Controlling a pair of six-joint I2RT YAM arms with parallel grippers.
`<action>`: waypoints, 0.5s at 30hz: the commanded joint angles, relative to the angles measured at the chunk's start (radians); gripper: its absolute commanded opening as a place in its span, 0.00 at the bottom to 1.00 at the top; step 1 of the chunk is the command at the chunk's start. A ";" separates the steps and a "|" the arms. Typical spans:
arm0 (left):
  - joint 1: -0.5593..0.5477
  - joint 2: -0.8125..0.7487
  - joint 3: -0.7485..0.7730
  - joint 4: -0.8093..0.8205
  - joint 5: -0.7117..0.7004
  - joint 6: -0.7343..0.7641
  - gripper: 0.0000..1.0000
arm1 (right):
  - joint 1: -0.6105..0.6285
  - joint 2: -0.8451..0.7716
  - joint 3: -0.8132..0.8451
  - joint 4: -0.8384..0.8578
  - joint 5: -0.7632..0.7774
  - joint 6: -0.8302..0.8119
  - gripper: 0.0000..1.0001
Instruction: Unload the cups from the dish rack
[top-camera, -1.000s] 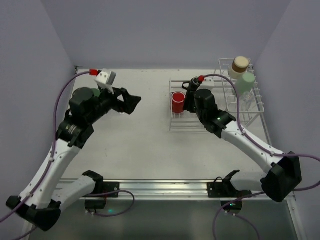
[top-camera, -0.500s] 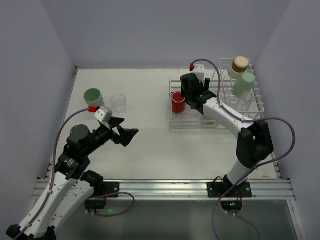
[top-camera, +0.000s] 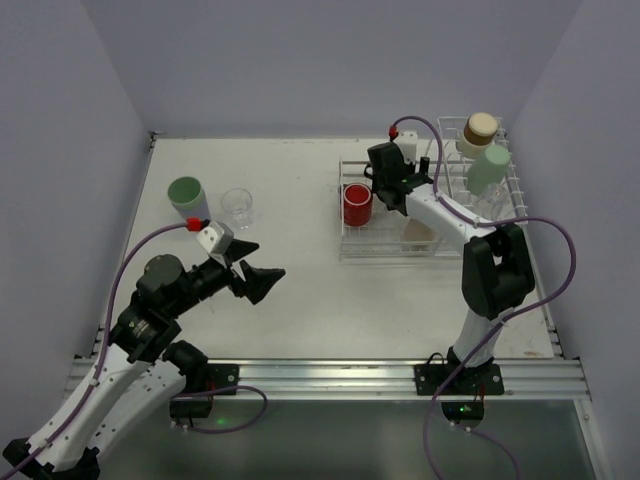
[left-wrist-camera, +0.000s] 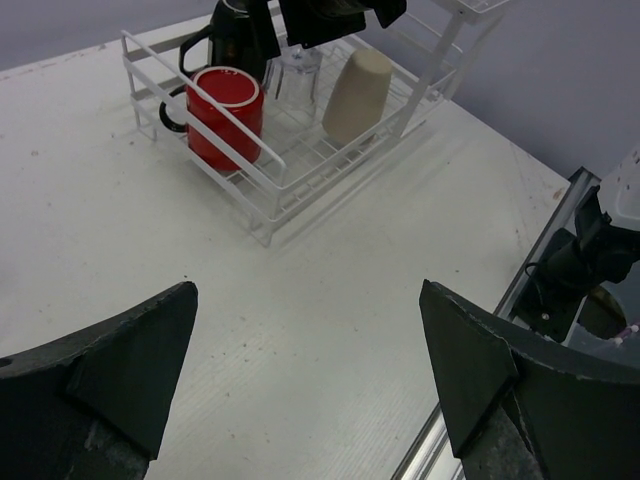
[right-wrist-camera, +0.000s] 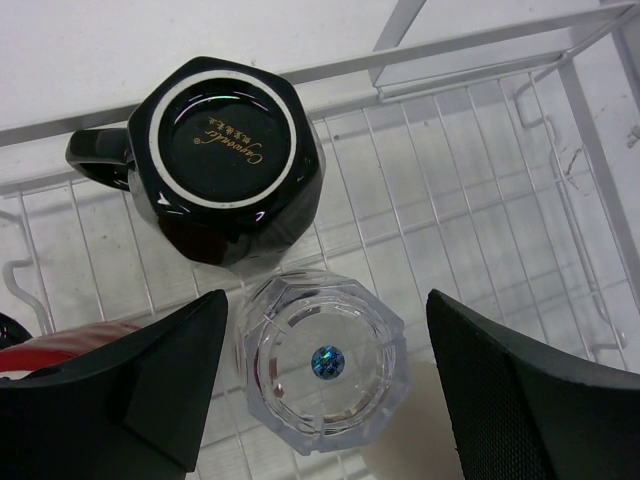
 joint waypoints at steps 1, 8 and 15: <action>-0.010 0.006 0.019 0.013 -0.012 0.029 0.97 | -0.015 0.006 0.021 -0.001 -0.004 0.037 0.83; -0.010 0.024 0.020 0.013 -0.022 0.030 0.97 | -0.034 0.009 0.007 -0.001 -0.117 0.078 0.82; -0.007 0.032 0.020 0.012 -0.033 0.030 0.97 | -0.037 0.015 -0.021 0.001 -0.145 0.115 0.85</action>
